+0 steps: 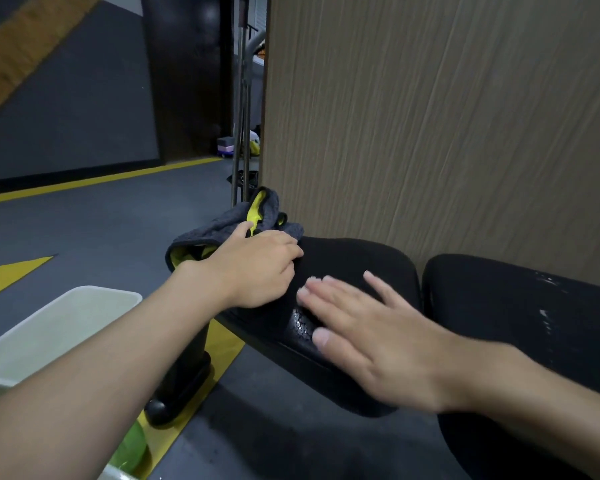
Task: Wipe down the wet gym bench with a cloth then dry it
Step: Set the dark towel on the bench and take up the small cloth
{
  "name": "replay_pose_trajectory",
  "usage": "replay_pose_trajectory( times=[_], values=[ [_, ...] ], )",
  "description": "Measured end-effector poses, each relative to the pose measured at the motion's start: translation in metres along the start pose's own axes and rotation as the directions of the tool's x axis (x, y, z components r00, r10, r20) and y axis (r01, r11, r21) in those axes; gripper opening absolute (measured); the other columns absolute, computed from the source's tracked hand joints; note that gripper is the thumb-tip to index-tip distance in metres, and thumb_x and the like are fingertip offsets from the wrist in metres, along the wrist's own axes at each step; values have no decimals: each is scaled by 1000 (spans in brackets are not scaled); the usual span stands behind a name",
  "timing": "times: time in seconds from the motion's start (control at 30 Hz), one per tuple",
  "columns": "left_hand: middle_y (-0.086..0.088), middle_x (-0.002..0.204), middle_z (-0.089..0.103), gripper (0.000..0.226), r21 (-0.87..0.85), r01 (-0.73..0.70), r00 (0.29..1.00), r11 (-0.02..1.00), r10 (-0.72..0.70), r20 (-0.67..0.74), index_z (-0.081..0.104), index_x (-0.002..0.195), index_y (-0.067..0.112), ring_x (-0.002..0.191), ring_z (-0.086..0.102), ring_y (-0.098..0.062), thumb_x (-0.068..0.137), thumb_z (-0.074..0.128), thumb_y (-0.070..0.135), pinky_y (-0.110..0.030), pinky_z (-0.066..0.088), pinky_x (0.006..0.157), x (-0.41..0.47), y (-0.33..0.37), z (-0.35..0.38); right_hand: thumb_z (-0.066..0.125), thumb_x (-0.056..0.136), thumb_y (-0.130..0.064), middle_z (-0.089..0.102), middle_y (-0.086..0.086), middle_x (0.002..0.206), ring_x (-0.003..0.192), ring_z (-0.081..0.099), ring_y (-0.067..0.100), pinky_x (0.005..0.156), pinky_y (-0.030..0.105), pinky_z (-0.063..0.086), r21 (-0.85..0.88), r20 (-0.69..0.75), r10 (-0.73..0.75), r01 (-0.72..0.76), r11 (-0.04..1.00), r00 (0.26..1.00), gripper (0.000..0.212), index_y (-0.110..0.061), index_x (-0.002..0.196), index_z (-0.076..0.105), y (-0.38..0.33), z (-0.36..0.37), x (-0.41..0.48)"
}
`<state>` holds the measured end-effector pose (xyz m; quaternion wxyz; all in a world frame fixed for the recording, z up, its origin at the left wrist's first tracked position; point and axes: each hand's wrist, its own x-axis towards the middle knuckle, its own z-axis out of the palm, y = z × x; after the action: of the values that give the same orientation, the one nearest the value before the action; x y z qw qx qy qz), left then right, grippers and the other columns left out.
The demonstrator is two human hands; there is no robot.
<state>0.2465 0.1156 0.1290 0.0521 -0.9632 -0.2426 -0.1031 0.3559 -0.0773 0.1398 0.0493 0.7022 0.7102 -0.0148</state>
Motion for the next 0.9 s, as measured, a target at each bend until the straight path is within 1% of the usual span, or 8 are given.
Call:
replay_pose_trajectory(
  times=[0.13, 0.27, 0.4, 0.53, 0.67, 0.77, 0.83, 0.9],
  values=[
    [13, 155, 35, 45, -21, 13, 999, 1000, -14, -34, 45, 144, 30, 145, 21, -6, 102, 30, 35, -50, 2, 120, -3, 0, 5, 12, 103, -53, 1, -14, 166, 150, -6, 1, 121, 46, -9, 79, -14, 182, -180, 980, 983, 59, -32, 158, 9, 43, -1, 46],
    [21, 150, 39, 42, -89, 0, 999, 996, -5, -54, 44, 142, 38, 147, 19, -6, 103, 30, 37, -52, 0, 119, -8, 2, 7, 14, 104, -52, 10, -11, 166, 151, 3, 8, 120, 52, -7, 179, 23, 373, -371, 911, 928, 57, -31, 157, 17, 87, -8, 86],
    [23, 147, 42, 41, -102, 1, 997, 995, -9, -70, 45, 140, 41, 146, 19, -6, 102, 30, 41, -52, 0, 119, -9, 2, 8, 12, 102, -56, 12, -7, 166, 152, 5, 13, 120, 52, -3, 220, 53, 445, -446, 868, 894, 62, -28, 157, 18, 99, -9, 98],
    [22, 148, 41, 43, -94, -6, 996, 996, -2, -84, 45, 141, 41, 146, 20, -6, 101, 27, 45, -52, 0, 119, -9, 0, 12, 12, 99, -62, 2, -9, 166, 152, -3, 9, 122, 44, -4, 158, 24, 393, -392, 906, 919, 68, -28, 159, 10, 76, -3, 72],
    [22, 147, 44, 60, -54, -21, 990, 998, 13, -139, 46, 141, 40, 145, 24, -6, 92, 15, 56, -52, 4, 118, -11, 0, 17, 12, 95, -63, -9, -15, 165, 148, -15, 1, 122, 38, -7, 83, -17, 207, -205, 975, 978, 71, -32, 158, -2, 33, 3, 7],
    [22, 145, 46, 68, -43, -26, 986, 999, 19, -163, 46, 140, 40, 144, 25, -6, 88, 9, 60, -53, 6, 118, -11, 0, 18, 4, 89, -67, -24, -21, 160, 142, -29, -5, 121, 34, -12, 10, 18, 96, -96, 995, 995, 76, -35, 155, -14, 9, 6, -33],
    [22, 145, 46, 69, -40, -23, 986, 999, 17, -164, 46, 140, 40, 144, 25, -6, 86, 7, 60, -54, 7, 118, -11, 0, 19, 0, 87, -67, -28, -24, 157, 138, -34, -8, 120, 33, -15, 4, 51, 80, -80, 997, 995, 74, -38, 154, -17, 7, 5, -42],
    [22, 146, 46, 69, -40, -24, 987, 999, 17, -163, 46, 140, 40, 144, 24, -6, 87, 7, 60, -54, 7, 118, -10, 0, 19, -4, 85, -67, -23, -27, 158, 138, -31, -11, 120, 33, -15, 42, 56, 109, -111, 993, 992, 75, -40, 155, -12, 14, 1, -34]
  ],
)
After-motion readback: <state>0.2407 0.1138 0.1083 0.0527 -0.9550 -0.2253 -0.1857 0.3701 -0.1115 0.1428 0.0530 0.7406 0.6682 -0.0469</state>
